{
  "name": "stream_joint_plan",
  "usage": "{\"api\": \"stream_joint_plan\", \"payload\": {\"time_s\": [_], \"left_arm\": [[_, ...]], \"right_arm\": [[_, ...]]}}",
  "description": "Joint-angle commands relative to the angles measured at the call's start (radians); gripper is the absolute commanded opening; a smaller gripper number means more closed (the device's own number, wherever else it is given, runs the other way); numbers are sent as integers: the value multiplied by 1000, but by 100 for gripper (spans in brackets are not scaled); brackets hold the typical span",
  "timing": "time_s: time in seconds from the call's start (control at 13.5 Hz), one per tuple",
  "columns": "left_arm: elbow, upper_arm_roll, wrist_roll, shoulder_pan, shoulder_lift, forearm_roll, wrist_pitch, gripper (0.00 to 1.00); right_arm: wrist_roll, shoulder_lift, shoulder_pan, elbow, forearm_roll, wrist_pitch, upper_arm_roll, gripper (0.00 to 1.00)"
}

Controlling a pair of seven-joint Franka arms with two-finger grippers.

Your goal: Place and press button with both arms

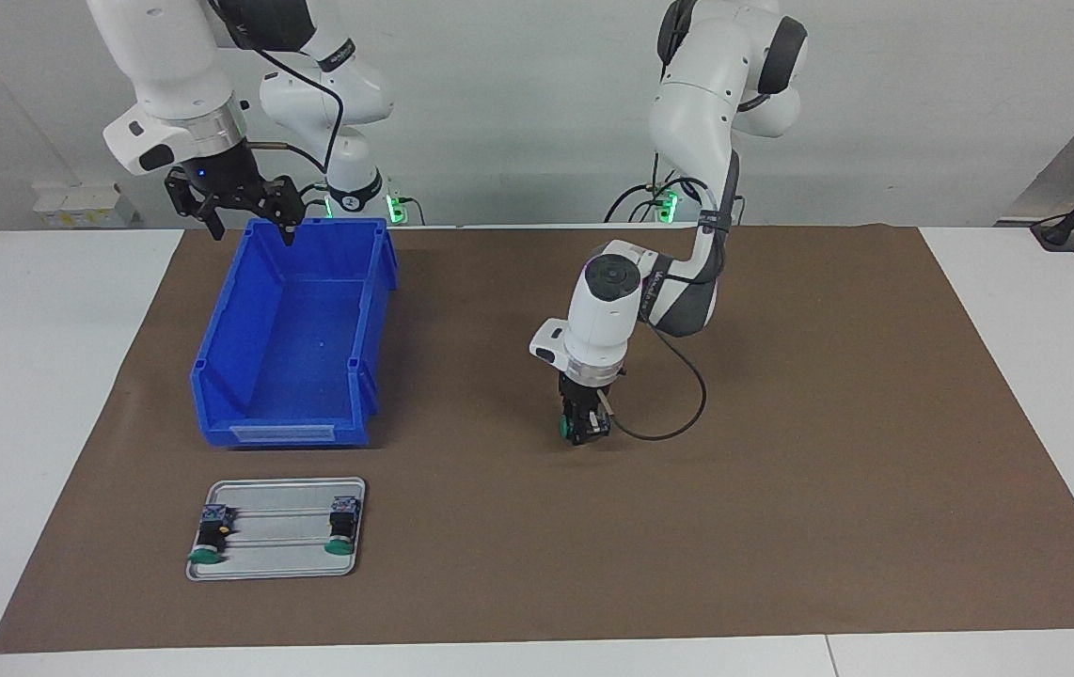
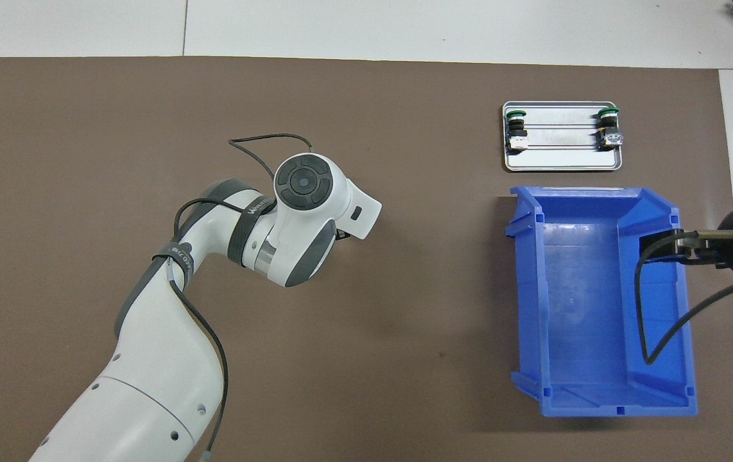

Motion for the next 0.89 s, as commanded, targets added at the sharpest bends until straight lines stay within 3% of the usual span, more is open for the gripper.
{"api": "stream_joint_plan", "payload": {"time_s": [0.0,0.3,0.52,0.81], "left_arm": [[70,19,-53,-15,-4,22,-76,0],[54,17,-70,-1,-95,11,-87,0],[38,7,-14,71,-184,5,-182,0],[-18,16,181,183,-279,-196,-265,0]], "right_arm": [[-26,-11,-6,-6,1,5,4,100],[-26,-11,-6,-4,1,5,4,100],[-26,-11,-6,-4,1,5,4,100],[-26,-11,-6,-4,1,5,4,100]]}}
